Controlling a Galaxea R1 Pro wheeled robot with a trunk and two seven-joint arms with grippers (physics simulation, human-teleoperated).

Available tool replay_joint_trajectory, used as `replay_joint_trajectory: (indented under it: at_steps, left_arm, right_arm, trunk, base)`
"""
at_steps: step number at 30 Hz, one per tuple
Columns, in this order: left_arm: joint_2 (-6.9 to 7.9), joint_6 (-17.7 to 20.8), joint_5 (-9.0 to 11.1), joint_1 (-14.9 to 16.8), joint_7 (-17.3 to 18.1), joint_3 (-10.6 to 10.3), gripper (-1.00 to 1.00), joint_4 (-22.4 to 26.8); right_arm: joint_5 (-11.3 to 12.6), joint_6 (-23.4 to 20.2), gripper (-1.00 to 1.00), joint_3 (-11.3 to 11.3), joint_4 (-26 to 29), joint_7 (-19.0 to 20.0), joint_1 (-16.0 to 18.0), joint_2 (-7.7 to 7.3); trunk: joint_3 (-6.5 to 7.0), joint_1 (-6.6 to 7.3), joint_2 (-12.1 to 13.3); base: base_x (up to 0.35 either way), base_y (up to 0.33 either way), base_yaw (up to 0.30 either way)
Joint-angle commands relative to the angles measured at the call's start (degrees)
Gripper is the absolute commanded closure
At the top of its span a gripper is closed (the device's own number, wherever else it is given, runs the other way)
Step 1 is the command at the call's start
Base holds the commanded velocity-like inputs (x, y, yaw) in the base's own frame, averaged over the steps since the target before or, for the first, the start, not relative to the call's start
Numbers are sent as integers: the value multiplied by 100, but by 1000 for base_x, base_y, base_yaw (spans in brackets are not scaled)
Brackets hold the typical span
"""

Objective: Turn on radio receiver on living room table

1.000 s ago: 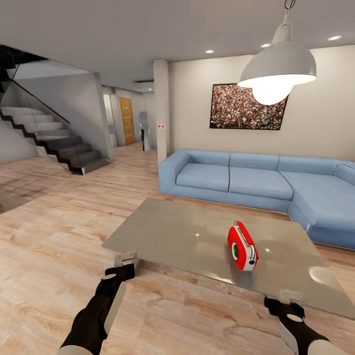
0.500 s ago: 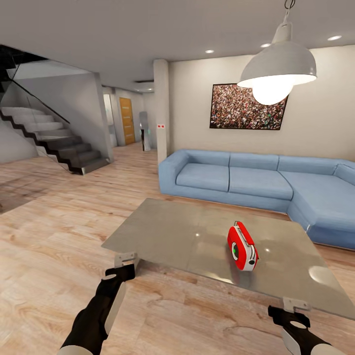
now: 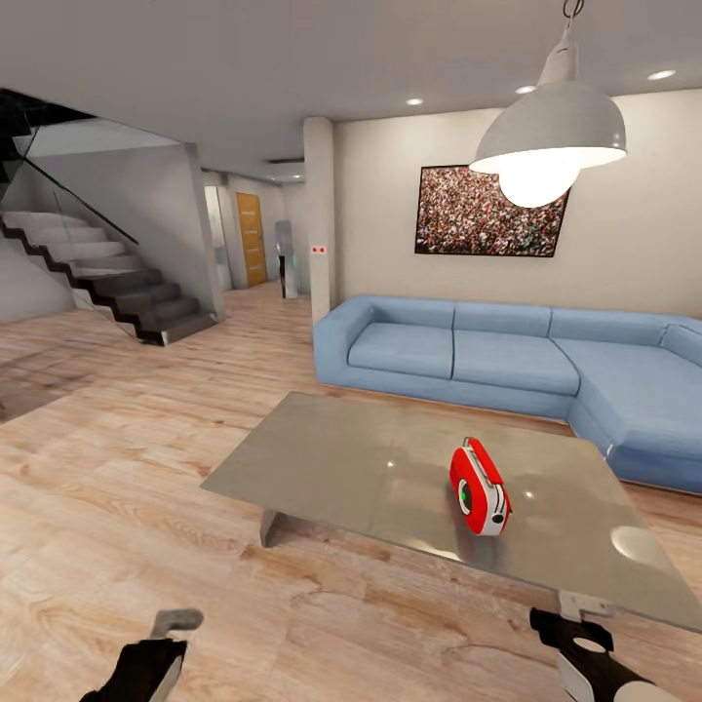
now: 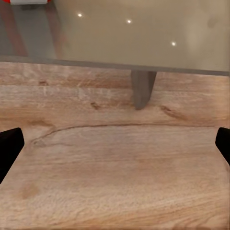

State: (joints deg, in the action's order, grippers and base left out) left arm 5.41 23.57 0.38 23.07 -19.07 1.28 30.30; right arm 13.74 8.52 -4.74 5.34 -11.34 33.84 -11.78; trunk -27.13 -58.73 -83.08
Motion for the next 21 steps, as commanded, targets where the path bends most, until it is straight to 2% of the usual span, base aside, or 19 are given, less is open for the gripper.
replay_joint_trajectory:
  at_steps: [1, 2, 4, 5, 6, 7, 10, 12, 14, 15, 16, 19, 21]
  left_arm:
    - [65, -313, -13, 1, -6, -5, 100, -588]
    - [112, -864, -32, -1, -12, -8, 100, -1458]
    - [146, -1657, -51, -3, -15, -17, 100, -2509]
    - [181, -2172, -53, -33, -16, -23, 100, -2999]
    - [237, -2466, -46, -147, -13, -23, 100, -3243]
    - [264, -2591, -40, -237, -10, -23, 100, -3334]
    - [274, -2731, -29, -380, 24, -23, 100, -3443]
    - [184, -2767, -15, -433, 45, -22, 100, -3474]
    - [36, -2780, -9, -455, 55, -22, 100, -3487]
    - [-91, -2786, -6, -468, 58, -22, 100, -3492]
    - [-138, -2788, -5, -472, 59, -22, 100, -3493]
    - [-547, -2803, -3, -493, 61, -22, 100, -3490]
    - [-666, -2804, -3, -495, 61, -22, 100, -3489]
  right_arm:
    - [-2, 0, -100, 0, -30, 0, 0, 0]
    - [-1, 0, -100, 0, -84, 0, 0, 3]
    - [3, 0, -100, 0, -153, 0, 0, 14]
    - [4, 0, -100, 0, -223, 0, 0, 23]
    - [8, 0, -100, 0, -292, 0, 0, 29]
    - [10, 0, -100, 0, -339, 0, 0, 31]
    - [13, 0, -100, 0, -471, 0, 0, 37]
    - [19, 0, -100, 0, -642, 9, 0, 56]
    - [24, 0, -100, 2, -799, 14, 0, 82]
    - [28, -2, -100, 5, -871, 16, -15, 116]
    - [29, -3, -100, 6, -887, 16, -22, 124]
    - [31, -8, -100, 7, -939, 44, -214, 221]
    - [33, -3, -100, 6, -944, 49, -293, 276]
  trunk:
    - [1, 0, 0]
    - [1, 0, 0]
    - [1, 0, 0]
    - [1, 0, 0]
    - [1, 0, 0]
    - [1, 0, 0]
    - [1, 0, 0]
    - [1, 0, 0]
    - [1, 0, 0]
    - [1, 0, 0]
    - [1, 0, 0]
    - [1, 0, 0]
    - [1, 0, 0]
  base:
    - [0, 0, 0]
    - [0, 0, 0]
    - [0, 0, 0]
    - [0, 0, 0]
    - [0, 0, 0]
    - [0, 0, 0]
    - [0, 0, 0]
    - [0, 0, 0]
    - [0, 0, 0]
    - [0, 0, 0]
    - [0, 0, 0]
    - [0, 0, 0]
    - [0, 0, 0]
